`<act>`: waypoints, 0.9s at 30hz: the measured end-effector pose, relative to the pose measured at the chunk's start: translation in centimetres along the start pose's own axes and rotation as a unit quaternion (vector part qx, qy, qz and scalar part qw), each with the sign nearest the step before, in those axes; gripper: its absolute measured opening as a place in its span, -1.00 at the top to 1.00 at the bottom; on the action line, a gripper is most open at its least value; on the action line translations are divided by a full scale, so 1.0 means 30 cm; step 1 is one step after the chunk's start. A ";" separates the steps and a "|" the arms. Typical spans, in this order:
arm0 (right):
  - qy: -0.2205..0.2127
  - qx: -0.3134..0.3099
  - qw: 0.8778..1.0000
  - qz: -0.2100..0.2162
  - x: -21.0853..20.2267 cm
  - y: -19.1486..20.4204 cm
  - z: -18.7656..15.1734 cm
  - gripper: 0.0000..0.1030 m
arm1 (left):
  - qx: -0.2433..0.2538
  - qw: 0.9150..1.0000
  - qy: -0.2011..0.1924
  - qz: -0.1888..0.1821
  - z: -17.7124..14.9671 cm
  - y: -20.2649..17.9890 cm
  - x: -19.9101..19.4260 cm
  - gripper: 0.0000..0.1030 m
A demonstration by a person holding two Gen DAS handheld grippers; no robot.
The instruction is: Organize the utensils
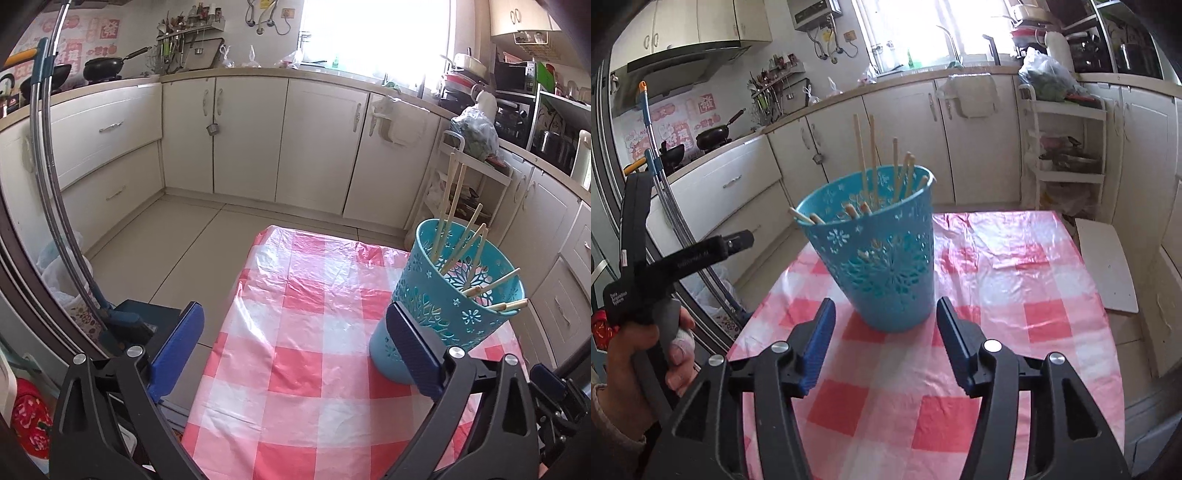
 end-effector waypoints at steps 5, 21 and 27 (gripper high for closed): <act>0.005 0.011 1.000 -0.009 -0.024 -0.024 -0.024 -0.14 | 0.011 1.000 0.001 0.009 -0.014 -0.006 -0.016 -0.85; -0.014 0.028 0.999 -0.006 -0.376 0.073 -0.008 -0.66 | 0.051 0.997 0.041 0.039 -0.168 -0.118 -0.466 -0.85; -0.019 0.035 0.999 -0.005 -0.547 0.135 -0.073 -0.78 | 0.048 0.997 0.035 0.046 -0.241 -0.114 -0.696 -0.85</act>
Point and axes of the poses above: each gripper's, at about its wrist camera, not at the fingertips, and x roughly the way its jaws point, y to its left, z to its top, the point moved 9 cm from there along x, roughly the way its jaws point, and after that the axes turned 8 degrees about y, right-handed, at the moved point
